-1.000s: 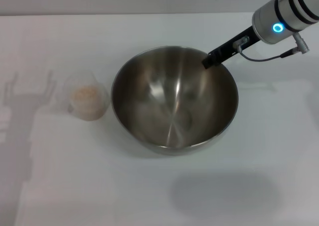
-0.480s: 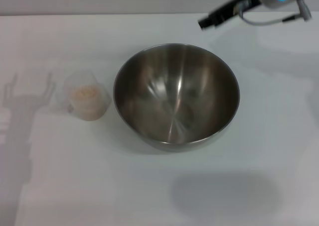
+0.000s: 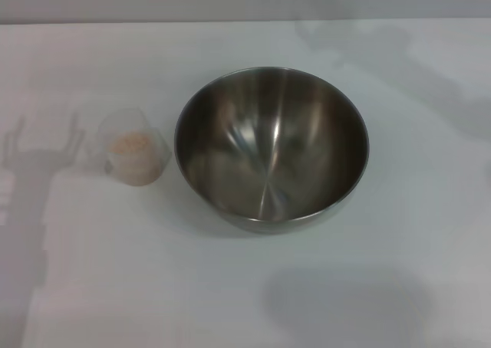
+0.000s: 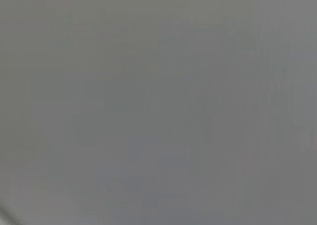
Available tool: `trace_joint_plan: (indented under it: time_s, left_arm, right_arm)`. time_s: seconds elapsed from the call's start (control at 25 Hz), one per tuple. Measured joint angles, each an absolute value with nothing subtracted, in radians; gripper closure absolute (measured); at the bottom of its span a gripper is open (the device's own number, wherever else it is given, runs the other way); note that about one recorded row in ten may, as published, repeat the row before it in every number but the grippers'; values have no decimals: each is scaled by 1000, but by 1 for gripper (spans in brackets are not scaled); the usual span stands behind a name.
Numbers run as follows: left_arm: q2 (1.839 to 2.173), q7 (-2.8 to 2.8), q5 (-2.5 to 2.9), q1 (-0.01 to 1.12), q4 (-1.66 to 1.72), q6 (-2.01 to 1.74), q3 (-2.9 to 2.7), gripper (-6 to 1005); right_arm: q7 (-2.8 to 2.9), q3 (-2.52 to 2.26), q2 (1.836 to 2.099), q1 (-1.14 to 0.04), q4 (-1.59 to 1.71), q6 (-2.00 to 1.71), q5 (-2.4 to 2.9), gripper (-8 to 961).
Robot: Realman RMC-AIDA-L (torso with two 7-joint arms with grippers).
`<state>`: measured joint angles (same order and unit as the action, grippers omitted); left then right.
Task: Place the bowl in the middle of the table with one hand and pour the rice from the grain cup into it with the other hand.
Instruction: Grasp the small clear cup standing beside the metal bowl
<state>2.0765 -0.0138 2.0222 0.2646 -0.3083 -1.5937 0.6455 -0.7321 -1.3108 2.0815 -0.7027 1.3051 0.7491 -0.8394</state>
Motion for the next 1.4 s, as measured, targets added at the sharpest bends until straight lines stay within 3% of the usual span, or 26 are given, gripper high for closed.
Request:
trace_joint_plan:
  time_s: [0.08, 0.36, 0.48, 0.6, 1.0, 1.4]
  left_arm:
    - [2077, -14, 2024, 261, -309, -1594, 644, 158]
    - [2079, -13, 2026, 249, -312, -1602, 631, 158]
    - [2079, -12, 2026, 232, -311, -1608, 605, 159]
    - [2079, -16, 2026, 219, -312, -1615, 580, 159]
    - [2078, -22, 2026, 185, -310, -1618, 544, 159]
    - [2079, -44, 2019, 164, -337, -1584, 477, 159]
  right_arm:
    - [-879, -1416, 2081, -617, 1326, 559, -972, 585]
    - [-1173, -1616, 2085, -506, 1323, 208, -1197, 567]
    - [-1271, -1768, 2086, -451, 1314, -91, -1254, 468]
    - [-1270, -1847, 2086, -442, 1292, -242, -1250, 369]
    - [-869, -2189, 2085, -470, 1040, -982, -931, 201]
    - [-159, -2209, 2082, -499, 560, -1397, -865, 201]
